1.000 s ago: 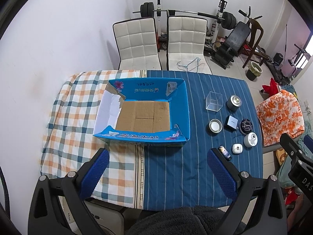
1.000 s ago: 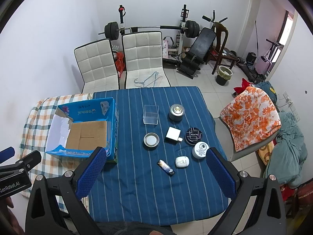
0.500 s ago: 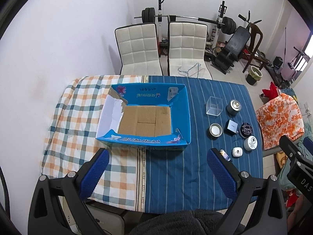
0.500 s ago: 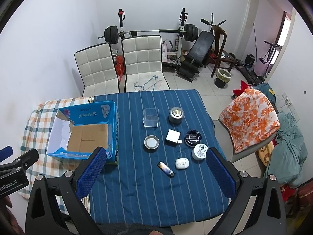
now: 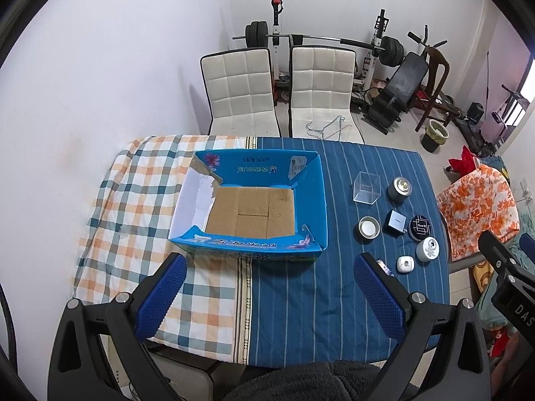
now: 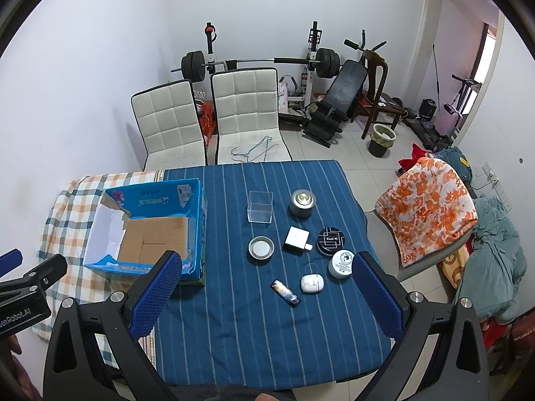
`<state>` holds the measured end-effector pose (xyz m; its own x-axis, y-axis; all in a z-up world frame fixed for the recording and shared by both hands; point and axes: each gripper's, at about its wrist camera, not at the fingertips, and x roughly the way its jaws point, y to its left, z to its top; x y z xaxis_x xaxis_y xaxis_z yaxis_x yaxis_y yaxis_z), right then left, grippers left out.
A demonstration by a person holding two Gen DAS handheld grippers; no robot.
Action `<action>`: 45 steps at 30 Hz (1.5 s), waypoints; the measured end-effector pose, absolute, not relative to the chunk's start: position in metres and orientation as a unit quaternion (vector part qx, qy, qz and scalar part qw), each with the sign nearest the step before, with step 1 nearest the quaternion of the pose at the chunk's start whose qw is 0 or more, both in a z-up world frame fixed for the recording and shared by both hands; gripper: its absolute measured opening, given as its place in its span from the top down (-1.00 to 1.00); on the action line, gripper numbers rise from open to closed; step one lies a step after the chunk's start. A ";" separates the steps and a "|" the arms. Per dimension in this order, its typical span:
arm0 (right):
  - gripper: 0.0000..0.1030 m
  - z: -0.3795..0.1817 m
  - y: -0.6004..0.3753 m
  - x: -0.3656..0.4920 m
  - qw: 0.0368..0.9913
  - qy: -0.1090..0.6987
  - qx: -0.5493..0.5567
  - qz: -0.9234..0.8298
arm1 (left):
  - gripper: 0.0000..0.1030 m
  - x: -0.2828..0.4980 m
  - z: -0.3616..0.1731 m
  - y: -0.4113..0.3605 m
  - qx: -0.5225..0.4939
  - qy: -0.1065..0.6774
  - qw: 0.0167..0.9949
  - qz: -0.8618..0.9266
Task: Organize rigid objects
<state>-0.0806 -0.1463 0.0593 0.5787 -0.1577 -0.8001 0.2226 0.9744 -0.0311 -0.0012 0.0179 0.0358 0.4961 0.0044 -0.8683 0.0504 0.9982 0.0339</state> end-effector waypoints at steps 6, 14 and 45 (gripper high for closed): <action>-1.00 0.061 -0.145 -0.082 0.888 0.444 0.039 -0.111 | -0.99 -0.002 0.036 0.017 0.028 0.502 0.864 -0.014; -1.00 0.053 -0.164 -0.084 0.881 0.451 0.071 -0.126 | -0.99 -0.001 0.033 0.006 0.033 0.506 0.861 -0.029; -1.00 -0.273 -0.409 0.201 0.709 0.639 0.241 -0.178 | -0.99 0.276 -0.239 -0.214 0.037 0.674 0.728 -0.119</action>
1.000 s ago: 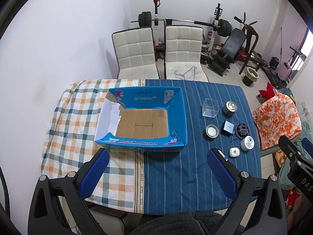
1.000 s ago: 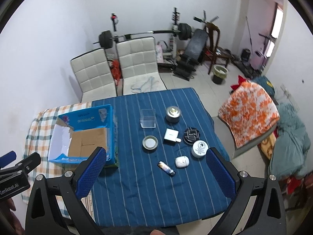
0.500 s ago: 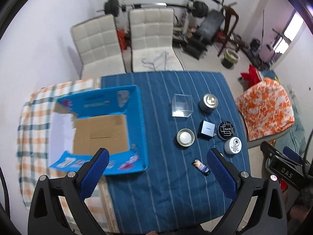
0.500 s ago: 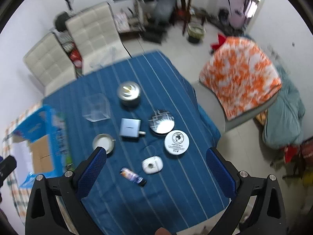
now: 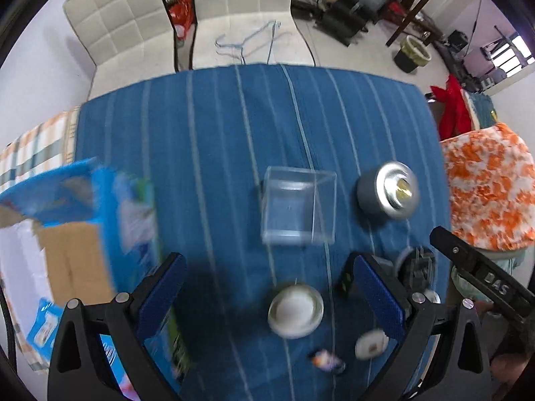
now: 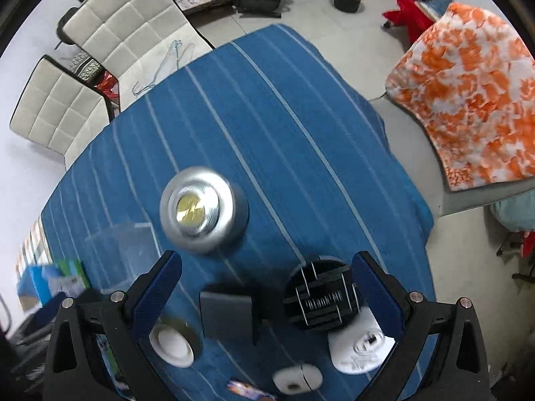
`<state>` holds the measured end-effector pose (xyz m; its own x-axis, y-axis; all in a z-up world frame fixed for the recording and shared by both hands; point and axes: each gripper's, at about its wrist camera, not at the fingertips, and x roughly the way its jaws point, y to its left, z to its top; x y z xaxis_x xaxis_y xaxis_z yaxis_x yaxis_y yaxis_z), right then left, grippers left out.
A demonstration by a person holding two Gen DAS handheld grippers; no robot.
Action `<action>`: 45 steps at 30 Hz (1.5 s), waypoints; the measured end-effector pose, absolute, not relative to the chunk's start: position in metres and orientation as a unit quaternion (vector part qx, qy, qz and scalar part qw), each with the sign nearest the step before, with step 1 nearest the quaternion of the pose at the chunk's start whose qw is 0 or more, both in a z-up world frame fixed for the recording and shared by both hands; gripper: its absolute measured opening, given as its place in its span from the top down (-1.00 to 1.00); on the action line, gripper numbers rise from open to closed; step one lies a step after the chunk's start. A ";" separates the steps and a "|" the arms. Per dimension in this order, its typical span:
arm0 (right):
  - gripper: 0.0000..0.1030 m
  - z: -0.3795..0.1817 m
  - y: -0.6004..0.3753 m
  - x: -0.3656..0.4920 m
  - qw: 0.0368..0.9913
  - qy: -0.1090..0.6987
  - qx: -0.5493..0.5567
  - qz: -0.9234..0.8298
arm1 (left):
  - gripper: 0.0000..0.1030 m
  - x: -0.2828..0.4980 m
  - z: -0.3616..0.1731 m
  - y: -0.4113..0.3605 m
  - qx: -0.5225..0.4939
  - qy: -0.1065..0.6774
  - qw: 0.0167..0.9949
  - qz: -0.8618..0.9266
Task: Organize rigid objects
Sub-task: 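Grasp the clear plastic cube with the left tool while the right tool grasps the silver tin, then carry the clear cube and silver tin over the blue box with both tools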
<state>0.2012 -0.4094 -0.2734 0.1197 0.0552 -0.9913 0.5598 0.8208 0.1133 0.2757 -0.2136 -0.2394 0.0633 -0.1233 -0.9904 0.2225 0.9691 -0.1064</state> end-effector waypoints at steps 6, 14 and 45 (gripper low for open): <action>-1.00 -0.289 -0.415 0.227 0.701 0.645 0.261 -0.154 | -0.99 0.301 -0.297 -0.239 0.046 0.712 0.690 -0.123; -0.97 -0.307 -0.390 0.262 0.691 0.666 0.249 -0.133 | -0.20 0.305 -0.314 -0.221 0.023 0.710 0.694 -0.118; -0.42 -0.279 -0.356 0.247 0.703 0.677 0.161 -0.147 | -0.17 0.284 -0.256 -0.206 0.076 0.655 0.746 -0.093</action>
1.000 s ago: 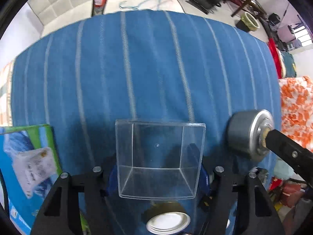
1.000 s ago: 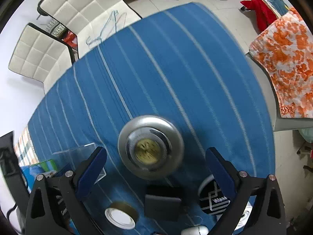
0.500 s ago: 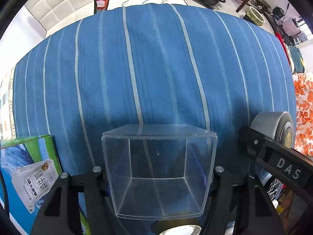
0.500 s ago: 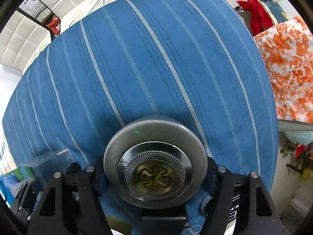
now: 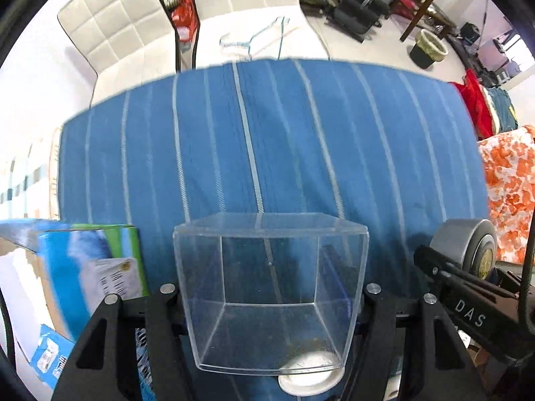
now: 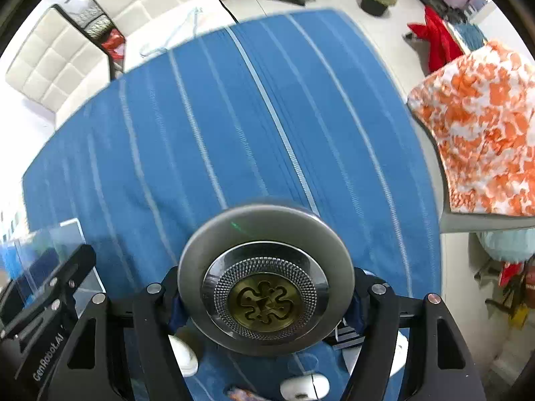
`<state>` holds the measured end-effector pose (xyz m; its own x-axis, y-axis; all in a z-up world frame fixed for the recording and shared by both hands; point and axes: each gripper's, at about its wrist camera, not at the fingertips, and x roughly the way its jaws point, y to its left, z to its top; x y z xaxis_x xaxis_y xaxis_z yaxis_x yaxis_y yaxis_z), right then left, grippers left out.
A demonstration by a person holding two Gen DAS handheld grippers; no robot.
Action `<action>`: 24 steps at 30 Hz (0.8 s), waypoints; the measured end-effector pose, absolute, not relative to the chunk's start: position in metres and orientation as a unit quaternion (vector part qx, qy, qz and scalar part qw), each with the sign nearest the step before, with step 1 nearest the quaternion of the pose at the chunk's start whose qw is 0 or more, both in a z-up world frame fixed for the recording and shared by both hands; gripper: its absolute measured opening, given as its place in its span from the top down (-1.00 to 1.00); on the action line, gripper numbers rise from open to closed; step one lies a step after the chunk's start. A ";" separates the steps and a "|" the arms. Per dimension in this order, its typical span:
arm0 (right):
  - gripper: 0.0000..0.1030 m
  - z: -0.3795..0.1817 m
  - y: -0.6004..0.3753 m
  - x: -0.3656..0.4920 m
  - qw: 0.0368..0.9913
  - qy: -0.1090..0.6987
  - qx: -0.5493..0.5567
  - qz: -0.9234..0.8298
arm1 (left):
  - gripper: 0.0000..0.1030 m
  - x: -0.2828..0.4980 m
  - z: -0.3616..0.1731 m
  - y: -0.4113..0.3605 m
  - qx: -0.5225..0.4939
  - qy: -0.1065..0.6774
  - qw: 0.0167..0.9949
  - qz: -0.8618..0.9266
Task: Organize rigid objects
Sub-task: 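Carry the clear cube and silver tin over the blue box with both tools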
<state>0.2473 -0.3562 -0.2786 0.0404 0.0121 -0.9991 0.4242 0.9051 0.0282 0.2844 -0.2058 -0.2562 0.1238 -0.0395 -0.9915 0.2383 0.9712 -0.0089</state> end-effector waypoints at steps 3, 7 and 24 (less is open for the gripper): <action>-0.42 -0.252 -0.348 0.234 0.719 0.664 0.156 -0.133 | -0.17 0.269 -0.230 -0.199 0.080 0.634 0.763 -0.097; -0.42 -0.217 -0.330 0.214 0.739 0.648 0.146 -0.112 | -0.17 0.249 -0.199 -0.181 0.078 0.610 0.782 -0.102; -0.42 -0.132 -0.152 0.167 0.781 0.614 0.114 -0.009 | -0.17 0.196 -0.116 -0.033 0.030 0.553 0.831 -0.047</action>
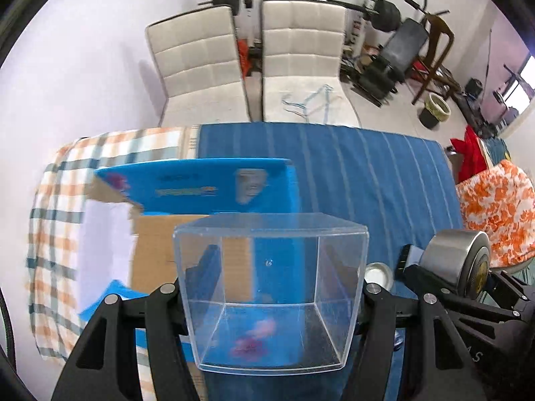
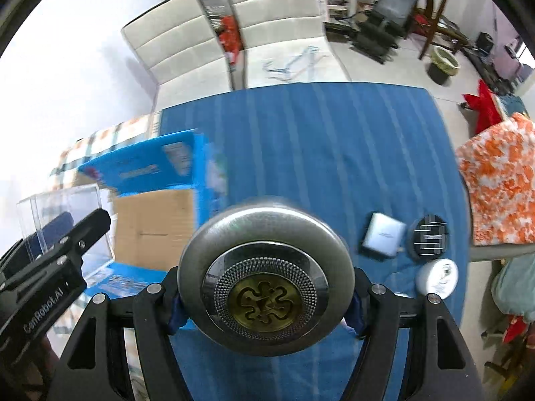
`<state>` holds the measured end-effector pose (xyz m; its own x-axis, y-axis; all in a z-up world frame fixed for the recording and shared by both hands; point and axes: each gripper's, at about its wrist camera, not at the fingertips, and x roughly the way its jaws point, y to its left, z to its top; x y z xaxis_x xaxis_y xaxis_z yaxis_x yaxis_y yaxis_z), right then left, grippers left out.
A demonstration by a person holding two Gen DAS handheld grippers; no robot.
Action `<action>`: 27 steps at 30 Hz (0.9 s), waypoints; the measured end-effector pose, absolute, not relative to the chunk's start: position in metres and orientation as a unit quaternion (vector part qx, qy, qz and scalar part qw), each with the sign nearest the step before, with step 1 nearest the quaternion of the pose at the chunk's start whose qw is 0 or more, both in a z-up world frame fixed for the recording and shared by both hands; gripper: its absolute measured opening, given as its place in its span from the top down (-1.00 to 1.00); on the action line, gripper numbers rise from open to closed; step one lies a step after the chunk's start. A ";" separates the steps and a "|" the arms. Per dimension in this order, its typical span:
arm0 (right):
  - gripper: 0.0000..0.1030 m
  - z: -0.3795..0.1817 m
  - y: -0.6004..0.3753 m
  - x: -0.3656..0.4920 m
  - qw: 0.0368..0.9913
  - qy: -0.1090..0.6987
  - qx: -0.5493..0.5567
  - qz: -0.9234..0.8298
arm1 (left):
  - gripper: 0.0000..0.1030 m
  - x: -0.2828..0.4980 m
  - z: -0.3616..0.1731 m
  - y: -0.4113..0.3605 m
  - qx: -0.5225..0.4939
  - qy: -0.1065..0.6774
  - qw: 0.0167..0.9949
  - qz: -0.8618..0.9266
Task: Organize rigid objects
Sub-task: 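Carry the clear cube and silver tin over the blue box with both tools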
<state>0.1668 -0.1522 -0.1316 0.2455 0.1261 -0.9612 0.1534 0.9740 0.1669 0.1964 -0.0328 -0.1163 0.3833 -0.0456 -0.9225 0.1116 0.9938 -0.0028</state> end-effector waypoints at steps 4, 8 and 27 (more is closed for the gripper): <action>-0.42 -0.134 -0.102 0.183 0.780 0.616 0.110 0.003 | -0.17 0.199 -0.106 0.018 0.030 0.550 0.834 -0.032; -0.42 -0.148 -0.061 0.208 0.773 0.623 0.122 0.009 | -0.17 0.211 -0.112 0.056 0.019 0.559 0.829 -0.026; -0.43 -0.321 0.031 0.303 0.698 0.708 0.104 -0.023 | -0.17 0.272 -0.245 0.147 -0.014 0.661 0.749 -0.041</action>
<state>0.3027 0.0306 -0.3207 -0.0035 0.1156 -0.9933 0.1797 0.9772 0.1132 0.2719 0.1474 -0.2453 0.1232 -0.0799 -0.9892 0.0425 0.9963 -0.0751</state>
